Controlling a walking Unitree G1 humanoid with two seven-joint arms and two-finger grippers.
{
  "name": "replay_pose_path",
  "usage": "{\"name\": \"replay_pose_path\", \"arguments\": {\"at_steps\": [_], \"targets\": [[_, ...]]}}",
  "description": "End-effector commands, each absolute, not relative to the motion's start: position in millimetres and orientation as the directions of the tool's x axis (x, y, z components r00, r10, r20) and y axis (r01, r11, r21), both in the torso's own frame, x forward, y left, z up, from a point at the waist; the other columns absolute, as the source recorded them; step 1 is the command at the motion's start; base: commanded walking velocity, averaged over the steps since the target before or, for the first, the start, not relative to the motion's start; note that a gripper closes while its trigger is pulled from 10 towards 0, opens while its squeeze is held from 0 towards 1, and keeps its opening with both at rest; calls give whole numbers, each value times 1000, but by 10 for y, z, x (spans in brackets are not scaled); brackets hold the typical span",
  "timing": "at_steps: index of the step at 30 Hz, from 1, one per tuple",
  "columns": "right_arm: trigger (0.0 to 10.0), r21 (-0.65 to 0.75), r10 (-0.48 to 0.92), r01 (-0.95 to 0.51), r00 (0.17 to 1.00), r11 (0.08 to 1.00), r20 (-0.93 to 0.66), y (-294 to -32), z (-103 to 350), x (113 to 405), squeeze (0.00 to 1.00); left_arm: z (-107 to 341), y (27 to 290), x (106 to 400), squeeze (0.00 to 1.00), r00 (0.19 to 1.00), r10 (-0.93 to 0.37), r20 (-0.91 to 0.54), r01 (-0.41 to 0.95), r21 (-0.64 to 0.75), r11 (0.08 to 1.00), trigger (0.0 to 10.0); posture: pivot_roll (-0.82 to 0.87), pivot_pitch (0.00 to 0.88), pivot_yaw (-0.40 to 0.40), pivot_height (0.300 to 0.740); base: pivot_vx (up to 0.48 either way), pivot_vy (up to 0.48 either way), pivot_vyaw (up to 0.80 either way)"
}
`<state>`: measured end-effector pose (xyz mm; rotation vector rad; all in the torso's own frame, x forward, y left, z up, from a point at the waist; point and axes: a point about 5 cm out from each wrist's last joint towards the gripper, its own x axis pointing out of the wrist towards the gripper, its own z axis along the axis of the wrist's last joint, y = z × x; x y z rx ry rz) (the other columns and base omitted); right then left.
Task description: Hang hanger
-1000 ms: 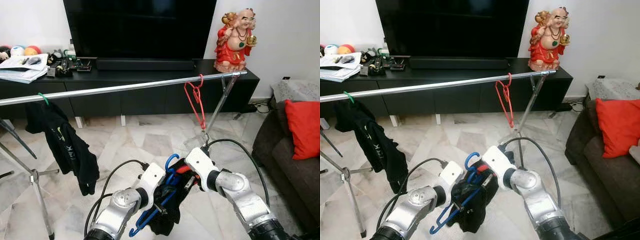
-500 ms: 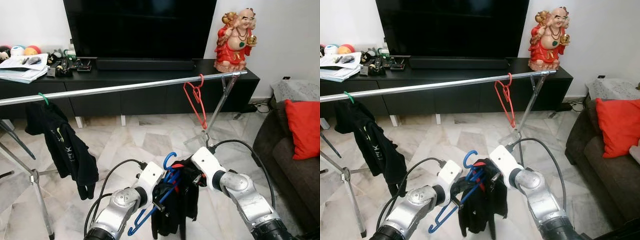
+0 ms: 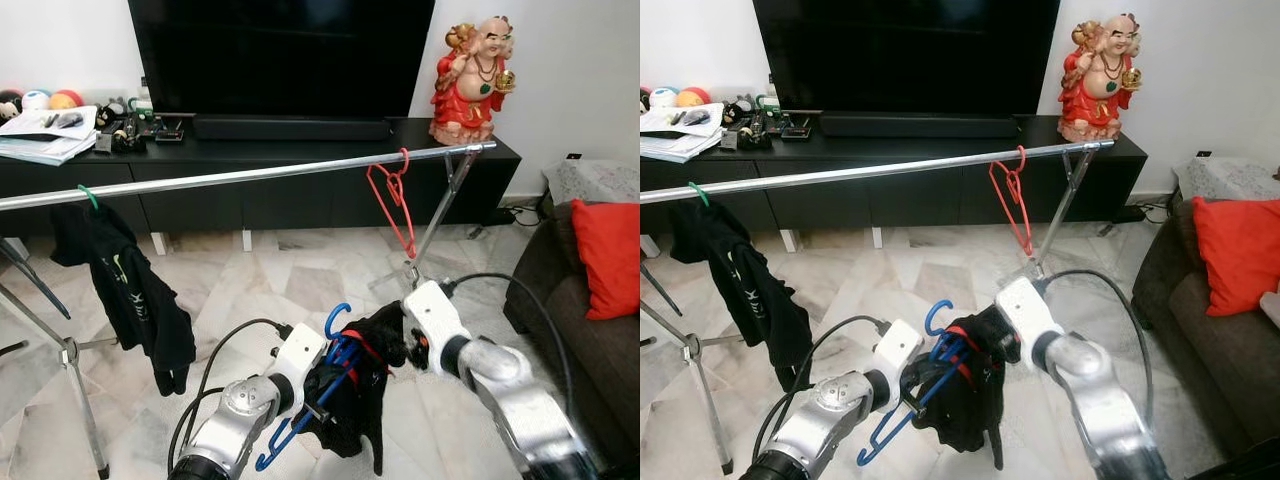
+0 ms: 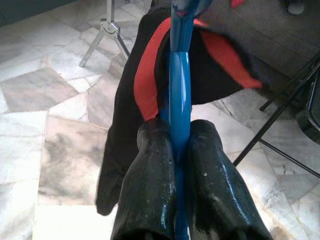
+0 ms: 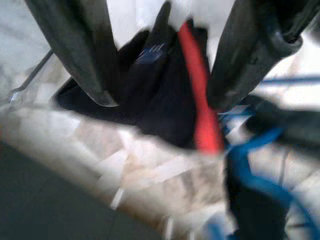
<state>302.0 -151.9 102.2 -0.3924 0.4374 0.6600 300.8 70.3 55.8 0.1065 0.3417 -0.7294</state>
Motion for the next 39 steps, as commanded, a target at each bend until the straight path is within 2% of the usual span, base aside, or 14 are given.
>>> {"name": "replay_pose_path", "arguments": {"at_steps": [1, 6, 7, 8, 9, 13, 25, 29, 30, 31, 32, 35, 36, 39], "targets": [[10000, -235, 500, -680, 691, 694, -522, -1513, 1038, 2978, 1000, 682, 651, 3078, 0, 709, -646, -283, 673, -3, 740, 10000, -58, 0, -70, 740, 0, 0, 0], [10000, -292, 500, -712, 672, 638, -546, -1608, 1049, 2928, 1000, 687, 630, 3066, 0, 691, -666, -280, 693, -3, 721, 10000, -58, 0, -68, 740, 0, 0, 0], [10000, -361, 465, -688, 706, 630, -534, -1679, 1086, 2976, 729, 690, 620, 3048, 0, 672, -686, -281, 715, 2, 699, 10000, -60, 0, -68, 740, 0, 0, 0], [10000, -391, 454, -668, 729, 633, -511, -1719, 1124, 3018, 729, 689, 617, 3033, 0, 656, -699, -283, 731, 9, 682, 10000, -60, 0, -67, 740, 0, 0, 0], [10000, -410, 443, -643, 755, 647, -484, -1769, 1173, 3071, 0, 683, 615, 3013, 0, 637, -715, -288, 751, 19, 661, 10000, -60, 0, -67, 740, 0, 0, 0], [10000, -504, 461, -612, 791, 609, -403, -1886, 1430, 3234, 0, 629, 640, 2919, 0, 532, -774, -342, 833, 45, 552, 10000, -57, 0, -64, 740, 0, 0, 0], [10000, -334, 758, -932, 316, 137, -571, -1630, 1149, 2958, 0, 621, 668, 2796, 0, 340, -837, -430, 931, 25, 365, 10000, -36, 0, -70, 740, 0, 0, 0], [10000, -300, 746, -949, 273, 102, -608, -1675, 1104, 2967, 0, 662, 658, 2779, 0, 312, -849, -426, 942, 23, 334, 10000, -33, 0, -69, 740, 0, 0, 0], [10000, -311, 721, -947, 272, 82, -638, -1726, 1085, 2996, 204, 671, 658, 2771, 0, 302, -851, -429, 946, 24, 324, 10000, -32, 0, -69, 740, 0, 0, 0], [10000, -316, 713, -946, 273, 76, -646, -1741, 1080, 3005, 204, 673, 659, 2768, 0, 300, -851, -430, 947, 24, 321, 10000, -32, 0, -68, 740, 0, 0, 0], [10000, -321, 705, -944, 280, 79, -652, -1759, 1078, 3021, 1000, 674, 661, 2766, 0, 298, -852, -431, 947, 24, 320, 10000, -32, 0, -69, 740, 0, 0, 0], [10000, -341, 688, -937, 298, 77, -662, -1811, 1072, 3055, 1000, 674, 662, 2753, 0, 290, -853, -434, 949, 19, 314, 10000, -31, 0, -69, 740, 0, 0, 0], [10000, -359, 679, -930, 312, 77, -665, -1826, 1067, 3069, 0, 673, 661, 2748, 0, 287, -853, -435, 950, 17, 311, 10000, -29, 0, -69, 740, 0, 0, 0], [10000, -365, 670, -929, 311, 64, -674, -1842, 1054, 3078, 0, 676, 660, 2737, 0, 280, -855, -438, 952, 13, 305, 10000, -26, 0, -67, 740, 0, 0, 0]]}}
